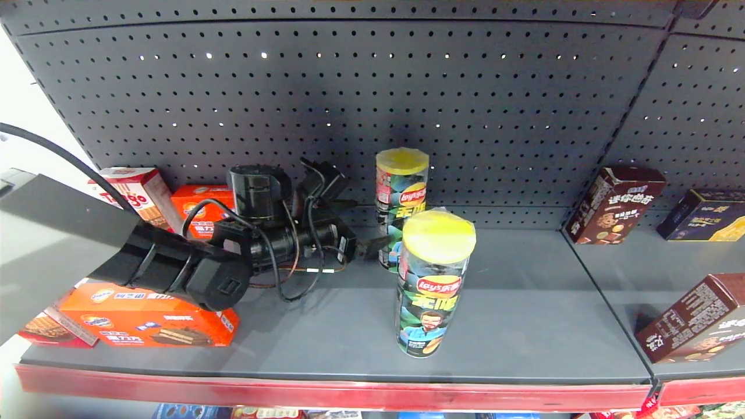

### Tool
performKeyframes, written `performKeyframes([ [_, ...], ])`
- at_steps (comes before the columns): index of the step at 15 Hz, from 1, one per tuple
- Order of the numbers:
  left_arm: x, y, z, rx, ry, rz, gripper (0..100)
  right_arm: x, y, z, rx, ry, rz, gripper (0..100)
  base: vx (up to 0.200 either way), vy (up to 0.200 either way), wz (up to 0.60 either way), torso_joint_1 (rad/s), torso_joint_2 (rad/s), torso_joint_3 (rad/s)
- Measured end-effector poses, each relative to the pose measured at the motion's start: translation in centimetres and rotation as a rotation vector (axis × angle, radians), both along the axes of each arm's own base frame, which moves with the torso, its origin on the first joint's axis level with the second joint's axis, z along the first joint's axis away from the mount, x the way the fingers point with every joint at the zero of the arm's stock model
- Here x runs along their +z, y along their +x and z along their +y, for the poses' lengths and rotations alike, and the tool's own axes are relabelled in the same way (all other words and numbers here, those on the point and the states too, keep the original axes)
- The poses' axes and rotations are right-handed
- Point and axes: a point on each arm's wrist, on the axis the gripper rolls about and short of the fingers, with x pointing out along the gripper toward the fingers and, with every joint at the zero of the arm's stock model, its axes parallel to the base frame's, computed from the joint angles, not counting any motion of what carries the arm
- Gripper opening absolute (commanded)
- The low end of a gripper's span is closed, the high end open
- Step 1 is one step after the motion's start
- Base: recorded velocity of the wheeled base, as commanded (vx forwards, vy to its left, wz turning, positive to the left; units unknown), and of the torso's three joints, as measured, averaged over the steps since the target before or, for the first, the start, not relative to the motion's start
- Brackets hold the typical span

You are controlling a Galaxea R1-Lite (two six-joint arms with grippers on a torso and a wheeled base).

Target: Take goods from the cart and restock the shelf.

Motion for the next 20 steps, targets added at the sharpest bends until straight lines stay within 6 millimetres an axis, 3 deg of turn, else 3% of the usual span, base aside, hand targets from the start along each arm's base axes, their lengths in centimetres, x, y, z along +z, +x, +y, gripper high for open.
performKeyframes([
  [13,1.0,0.1,1.6,0.106,0.022,-0.014,100,0.0,0.0,0.0,0.000,0.000,0.000,100,0.000,0.000,0.00,0.000,0.00,0.000],
  [20,1.3,0.7,1.5,0.160,0.023,-0.035,100,0.0,0.0,0.0,0.001,0.000,0.000,100,0.000,0.000,0.00,0.000,0.00,0.000],
])
